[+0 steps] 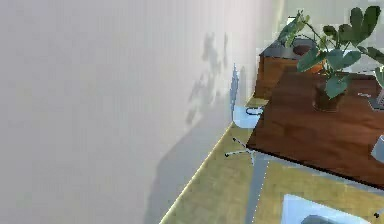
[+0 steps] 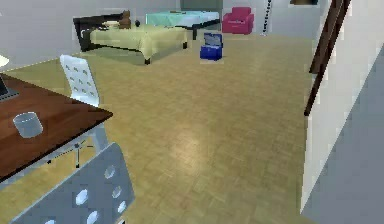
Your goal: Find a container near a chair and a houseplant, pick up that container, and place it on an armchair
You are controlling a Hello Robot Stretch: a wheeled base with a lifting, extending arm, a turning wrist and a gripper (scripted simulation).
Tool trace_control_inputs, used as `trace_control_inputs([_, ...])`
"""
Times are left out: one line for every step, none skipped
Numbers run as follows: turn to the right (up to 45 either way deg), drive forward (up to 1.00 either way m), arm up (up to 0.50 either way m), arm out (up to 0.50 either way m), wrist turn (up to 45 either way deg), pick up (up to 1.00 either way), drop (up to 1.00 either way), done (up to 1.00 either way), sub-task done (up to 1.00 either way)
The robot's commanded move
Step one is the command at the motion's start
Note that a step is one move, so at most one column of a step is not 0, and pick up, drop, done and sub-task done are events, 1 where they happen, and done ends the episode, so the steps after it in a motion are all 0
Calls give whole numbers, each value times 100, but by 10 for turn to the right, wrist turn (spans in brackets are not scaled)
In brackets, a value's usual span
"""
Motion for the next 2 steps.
trace_control_inputs([0,75,0,0,0,0,0,0,0])
trace_control_inputs([450,0,0,0,0,0,0,0,0])
